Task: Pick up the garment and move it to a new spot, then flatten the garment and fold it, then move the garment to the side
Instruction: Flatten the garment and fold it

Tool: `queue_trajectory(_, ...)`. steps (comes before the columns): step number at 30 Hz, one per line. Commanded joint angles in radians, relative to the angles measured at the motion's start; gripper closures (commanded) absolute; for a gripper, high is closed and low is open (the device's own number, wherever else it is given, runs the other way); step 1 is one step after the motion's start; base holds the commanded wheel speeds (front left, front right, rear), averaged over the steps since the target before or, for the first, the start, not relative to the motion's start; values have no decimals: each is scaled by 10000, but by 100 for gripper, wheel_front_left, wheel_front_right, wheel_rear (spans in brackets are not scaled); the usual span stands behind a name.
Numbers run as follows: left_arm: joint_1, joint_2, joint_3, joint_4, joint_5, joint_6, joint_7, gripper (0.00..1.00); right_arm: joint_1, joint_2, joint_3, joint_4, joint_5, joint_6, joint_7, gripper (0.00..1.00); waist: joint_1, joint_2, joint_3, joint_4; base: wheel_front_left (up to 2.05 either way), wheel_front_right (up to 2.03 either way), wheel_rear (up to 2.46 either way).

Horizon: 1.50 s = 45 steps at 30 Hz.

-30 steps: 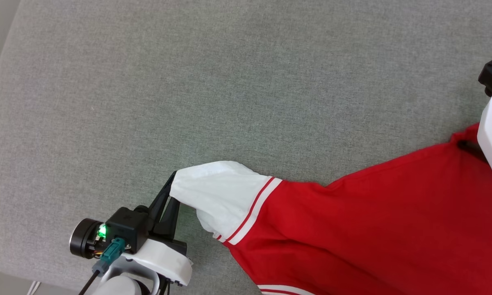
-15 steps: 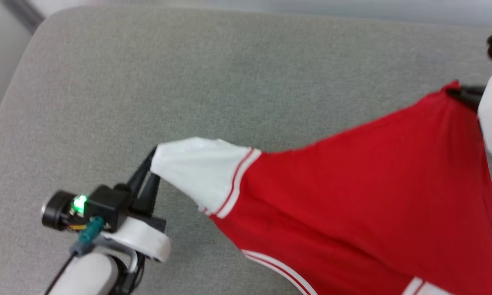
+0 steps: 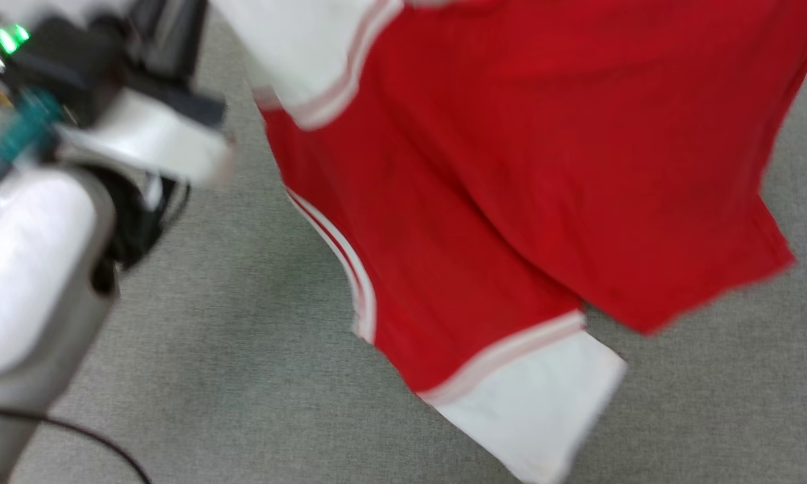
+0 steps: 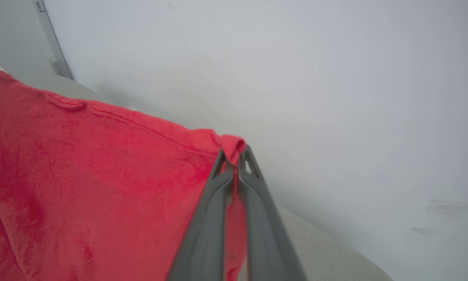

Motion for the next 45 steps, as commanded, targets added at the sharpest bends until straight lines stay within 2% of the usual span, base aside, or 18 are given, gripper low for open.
queue_trajectory(1,-460,-151,132,147,-148,-119,64,100,-323,147,-135,117,-183,-6,-160,100,-1,0,178,-124,0,0,0)
queue_trajectory(4,-1856,-146,193,662,100,-442,299,100,-938,541,-342,399,-685,-6,-420,100,-1,0,449,-245,0,0,0)
queue_trajectory(10,-4397,-557,263,1759,227,-1118,578,100,-2592,1344,-763,1215,-1590,-6,-632,100,-1,0,1082,-361,0,0,0)
queue_trajectory(18,-7730,-954,406,3821,497,-1849,585,100,-5436,2444,-906,2963,-2737,-6,-901,100,-1,0,2012,-477,0,0,0)
queue_trajectory(23,-9587,-1232,245,5011,907,-2205,422,100,-7133,2875,-800,4014,-3290,-6,-1250,100,-1,0,2587,-481,0,0,0)
queue_trajectory(27,-10667,-1460,292,5826,1033,-2243,163,100,-8219,3101,-605,4845,-3726,-6,-1610,100,-1,0,2971,-429,0,0,0)
queue_trajectory(35,-11452,-1824,168,7272,1001,-2448,-433,100,-9314,3371,-98,6415,-4007,-6,-2153,100,-1,0,3539,-356,0,0,0)
queue_trajectory(45,-9777,-2092,-325,8391,752,-2703,-1140,100,-8012,3431,1212,7488,-3364,-6,-2943,100,-1,0,3450,-406,0,0,0)
